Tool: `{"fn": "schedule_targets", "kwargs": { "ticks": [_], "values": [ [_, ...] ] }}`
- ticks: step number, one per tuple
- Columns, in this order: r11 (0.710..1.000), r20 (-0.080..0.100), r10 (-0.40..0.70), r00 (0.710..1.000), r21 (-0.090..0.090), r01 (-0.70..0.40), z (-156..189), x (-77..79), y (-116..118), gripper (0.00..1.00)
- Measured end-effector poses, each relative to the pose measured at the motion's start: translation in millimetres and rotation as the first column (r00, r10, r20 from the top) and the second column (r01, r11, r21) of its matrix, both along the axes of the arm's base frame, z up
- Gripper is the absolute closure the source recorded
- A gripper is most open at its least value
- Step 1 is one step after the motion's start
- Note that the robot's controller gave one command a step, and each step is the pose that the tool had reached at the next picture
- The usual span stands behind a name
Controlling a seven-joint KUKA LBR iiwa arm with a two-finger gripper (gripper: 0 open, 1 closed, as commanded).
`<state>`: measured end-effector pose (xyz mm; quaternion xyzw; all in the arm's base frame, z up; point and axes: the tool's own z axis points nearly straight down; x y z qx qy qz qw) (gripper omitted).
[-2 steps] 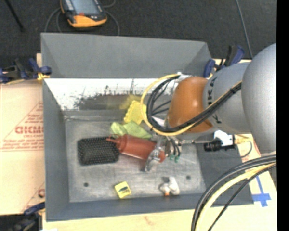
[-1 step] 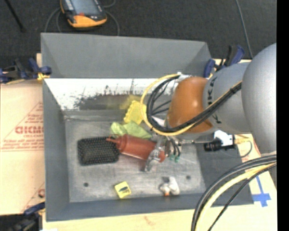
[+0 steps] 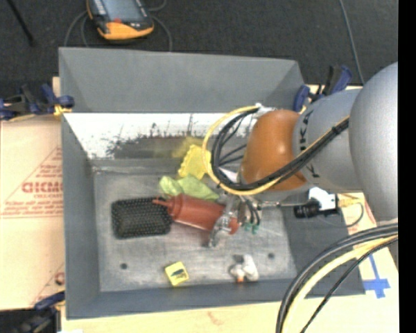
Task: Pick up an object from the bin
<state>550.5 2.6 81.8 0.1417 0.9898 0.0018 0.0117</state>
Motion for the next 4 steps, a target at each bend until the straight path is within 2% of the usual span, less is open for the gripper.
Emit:
{"fn": "schedule_targets", "kwargs": {
  "ticks": [2, 4],
  "values": [
    [1.000, -0.023, 0.002, 1.000, 0.001, -0.001, 15.9, -4.0, 0.0, 1.00],
    [1.000, -0.022, 0.002, 1.000, 0.001, -0.002, 52.3, -3.1, -0.4, 1.00]
  ]
}}
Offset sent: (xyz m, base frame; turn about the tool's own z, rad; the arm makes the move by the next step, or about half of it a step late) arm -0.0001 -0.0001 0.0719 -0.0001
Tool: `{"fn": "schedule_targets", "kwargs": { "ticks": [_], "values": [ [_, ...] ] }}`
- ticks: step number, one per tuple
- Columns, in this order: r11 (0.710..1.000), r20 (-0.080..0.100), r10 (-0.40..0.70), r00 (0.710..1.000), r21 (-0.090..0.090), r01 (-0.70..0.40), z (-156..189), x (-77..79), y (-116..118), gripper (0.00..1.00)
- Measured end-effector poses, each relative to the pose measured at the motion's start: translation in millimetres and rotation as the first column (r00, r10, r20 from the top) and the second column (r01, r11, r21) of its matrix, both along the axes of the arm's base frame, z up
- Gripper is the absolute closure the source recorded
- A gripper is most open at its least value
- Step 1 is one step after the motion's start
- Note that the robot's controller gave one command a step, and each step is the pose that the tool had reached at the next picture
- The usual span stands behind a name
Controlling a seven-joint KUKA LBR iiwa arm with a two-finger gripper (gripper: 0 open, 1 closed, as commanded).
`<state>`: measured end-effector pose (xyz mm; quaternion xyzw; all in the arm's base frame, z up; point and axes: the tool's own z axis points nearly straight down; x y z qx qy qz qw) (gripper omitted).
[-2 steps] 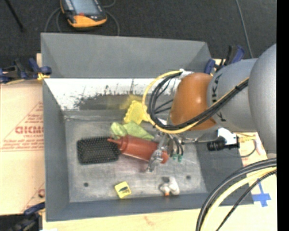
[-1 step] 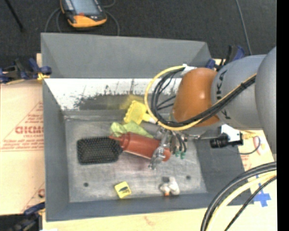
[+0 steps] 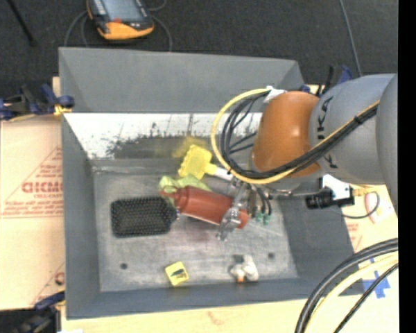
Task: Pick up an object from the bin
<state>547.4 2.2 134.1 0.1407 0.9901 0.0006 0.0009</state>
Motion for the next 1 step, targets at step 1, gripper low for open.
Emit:
{"fn": "schedule_targets", "kwargs": {
  "ticks": [1],
  "values": [
    [1.000, 0.004, 0.001, 1.000, 0.000, -0.001, 11.4, 0.7, -0.2, 1.00]
  ]
}}
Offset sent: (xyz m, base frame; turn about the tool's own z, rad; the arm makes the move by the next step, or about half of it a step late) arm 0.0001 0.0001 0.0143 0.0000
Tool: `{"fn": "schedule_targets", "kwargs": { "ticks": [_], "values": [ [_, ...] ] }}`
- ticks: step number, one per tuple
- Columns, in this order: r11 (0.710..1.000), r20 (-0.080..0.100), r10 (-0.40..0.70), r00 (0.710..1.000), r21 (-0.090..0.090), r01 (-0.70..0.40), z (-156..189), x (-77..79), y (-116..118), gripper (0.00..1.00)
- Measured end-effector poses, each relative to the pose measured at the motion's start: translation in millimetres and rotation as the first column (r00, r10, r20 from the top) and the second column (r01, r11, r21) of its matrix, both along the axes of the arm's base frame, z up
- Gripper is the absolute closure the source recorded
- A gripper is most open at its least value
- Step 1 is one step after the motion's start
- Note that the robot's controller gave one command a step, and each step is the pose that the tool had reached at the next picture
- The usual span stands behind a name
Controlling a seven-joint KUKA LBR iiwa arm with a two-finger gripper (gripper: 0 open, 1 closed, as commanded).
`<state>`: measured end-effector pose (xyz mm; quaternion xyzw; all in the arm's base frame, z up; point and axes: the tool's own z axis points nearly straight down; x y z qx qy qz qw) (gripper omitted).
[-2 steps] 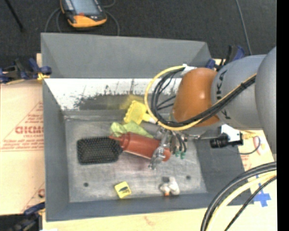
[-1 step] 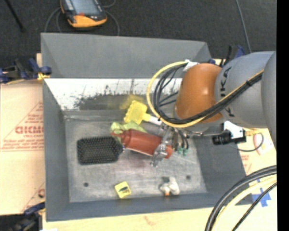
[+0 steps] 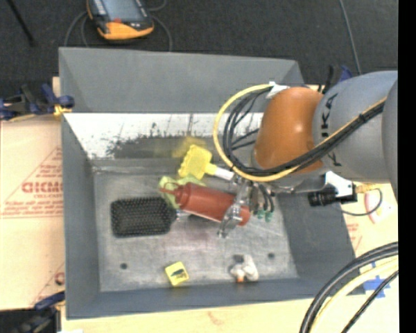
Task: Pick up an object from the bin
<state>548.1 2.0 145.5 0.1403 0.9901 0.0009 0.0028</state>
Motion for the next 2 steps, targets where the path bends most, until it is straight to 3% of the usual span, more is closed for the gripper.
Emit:
{"fn": "schedule_targets", "kwargs": {
  "ticks": [2],
  "values": [
    [1.000, -0.006, 0.002, 1.000, 0.000, -0.002, 10.1, -0.8, -0.1, 1.00]
  ]
}}
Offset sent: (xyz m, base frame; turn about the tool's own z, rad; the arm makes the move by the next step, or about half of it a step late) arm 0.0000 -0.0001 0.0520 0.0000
